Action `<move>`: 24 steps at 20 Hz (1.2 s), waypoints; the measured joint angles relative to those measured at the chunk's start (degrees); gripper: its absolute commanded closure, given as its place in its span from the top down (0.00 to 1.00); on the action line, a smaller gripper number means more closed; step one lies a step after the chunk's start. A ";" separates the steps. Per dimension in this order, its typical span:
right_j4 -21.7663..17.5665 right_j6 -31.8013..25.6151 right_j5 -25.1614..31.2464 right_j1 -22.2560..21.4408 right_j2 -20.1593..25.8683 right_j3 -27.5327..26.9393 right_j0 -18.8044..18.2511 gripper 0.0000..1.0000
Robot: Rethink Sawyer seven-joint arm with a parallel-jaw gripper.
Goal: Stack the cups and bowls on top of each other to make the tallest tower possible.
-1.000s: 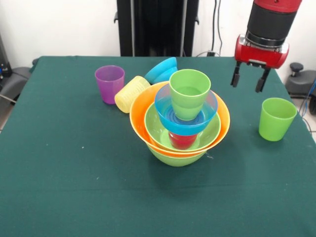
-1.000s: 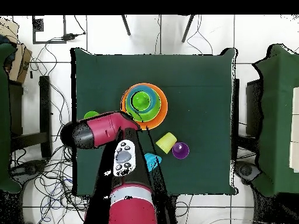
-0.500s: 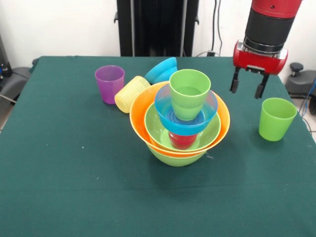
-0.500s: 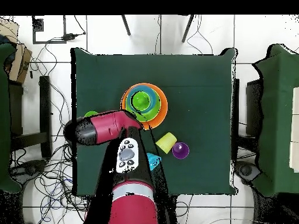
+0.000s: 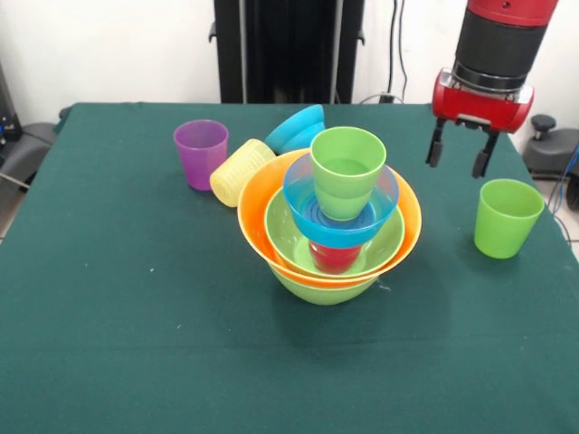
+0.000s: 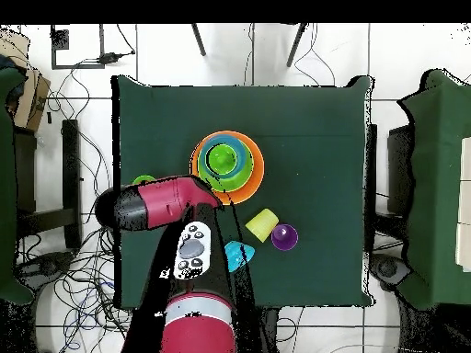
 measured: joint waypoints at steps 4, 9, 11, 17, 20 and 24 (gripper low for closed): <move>0.82 0.00 -0.02 -0.11 -0.34 0.01 0.77 1.00; 2.36 0.00 -0.17 -0.11 -0.71 0.01 1.63 1.00; 2.67 0.00 -0.33 -0.10 -0.88 0.00 1.94 1.00; 3.89 0.00 -1.98 0.16 -1.83 -0.06 3.43 1.00; 4.56 0.00 -2.73 0.71 -2.51 -0.25 4.07 1.00; 5.22 0.00 -3.98 2.22 -3.13 -0.90 4.37 1.00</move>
